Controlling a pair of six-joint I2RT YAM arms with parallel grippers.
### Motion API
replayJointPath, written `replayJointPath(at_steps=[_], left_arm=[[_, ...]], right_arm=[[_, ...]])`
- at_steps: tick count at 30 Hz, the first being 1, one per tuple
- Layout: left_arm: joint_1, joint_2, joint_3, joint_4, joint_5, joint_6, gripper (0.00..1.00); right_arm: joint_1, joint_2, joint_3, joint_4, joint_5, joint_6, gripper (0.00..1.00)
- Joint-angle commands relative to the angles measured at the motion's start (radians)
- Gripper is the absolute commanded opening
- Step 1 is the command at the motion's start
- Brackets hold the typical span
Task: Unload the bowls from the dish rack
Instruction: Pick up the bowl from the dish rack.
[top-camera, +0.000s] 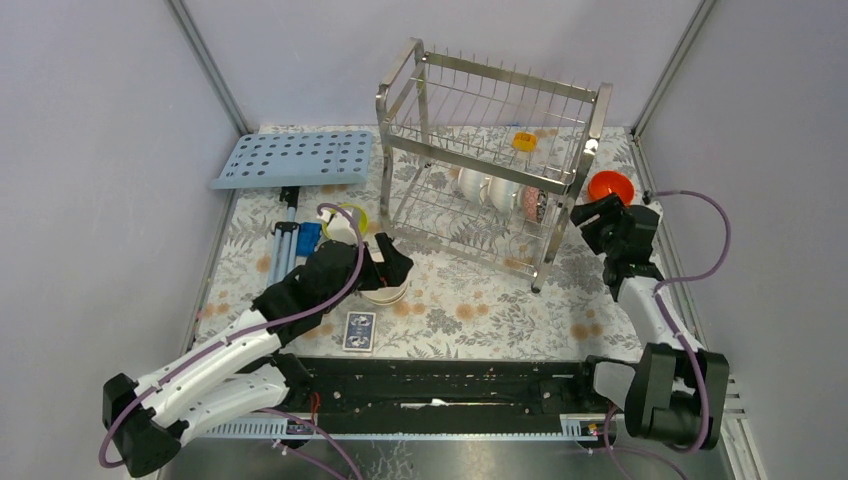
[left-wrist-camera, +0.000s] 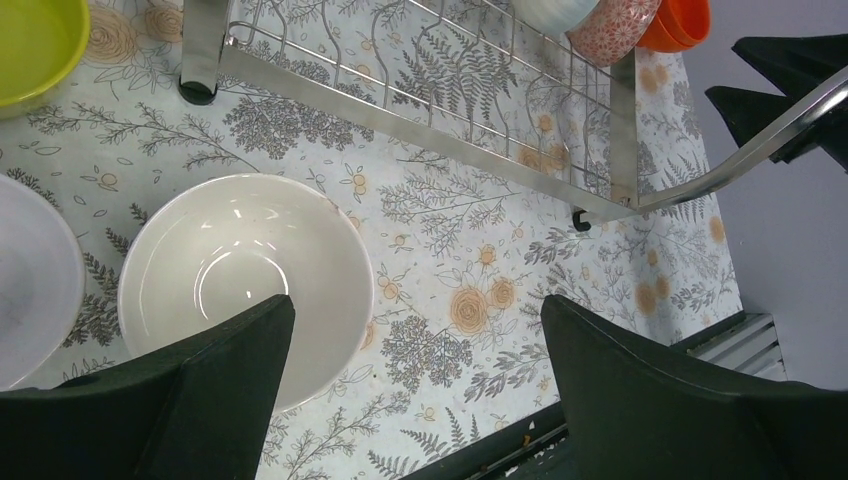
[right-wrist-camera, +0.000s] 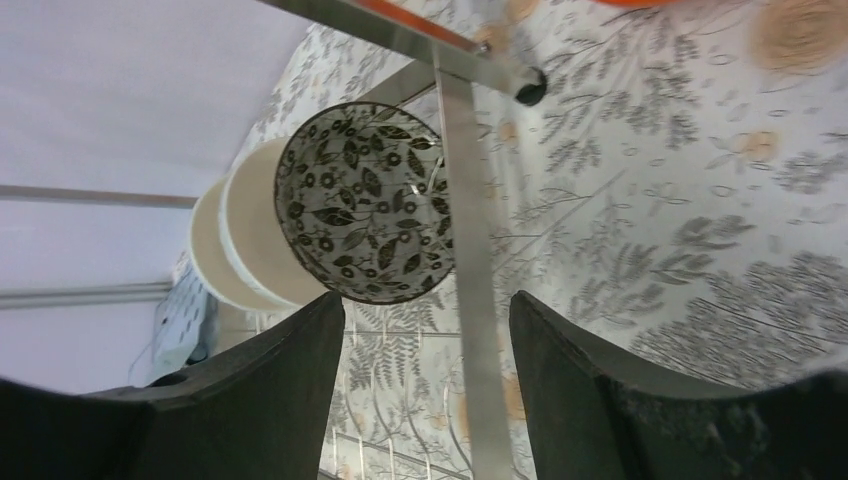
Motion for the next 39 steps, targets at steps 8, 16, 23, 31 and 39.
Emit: replayJointPath(at_steps=[8, 16, 23, 31, 39], left_arm=[[0.005, 0.034, -0.007, 0.08, 0.0, 0.023, 0.99], [0.006, 0.058, -0.005, 0.083, -0.006, 0.03, 0.99], [0.006, 0.079, -0.009, 0.09, -0.008, 0.032, 0.99], [0.006, 0.088, -0.008, 0.087, -0.004, 0.038, 0.99], [0.006, 0.085, -0.01, 0.087, -0.009, 0.041, 0.99]], right_arm=[[-0.005, 0.274, 0.153, 0.327, -0.306, 0.12, 0.66], [-0.005, 0.486, 0.274, 0.421, -0.457, 0.149, 0.62], [0.004, 0.574, 0.344, 0.432, -0.538, 0.137, 0.58], [0.052, 0.621, 0.42, 0.272, -0.519, 0.033, 0.57], [0.07, 0.654, 0.429, 0.249, -0.53, 0.019, 0.5]])
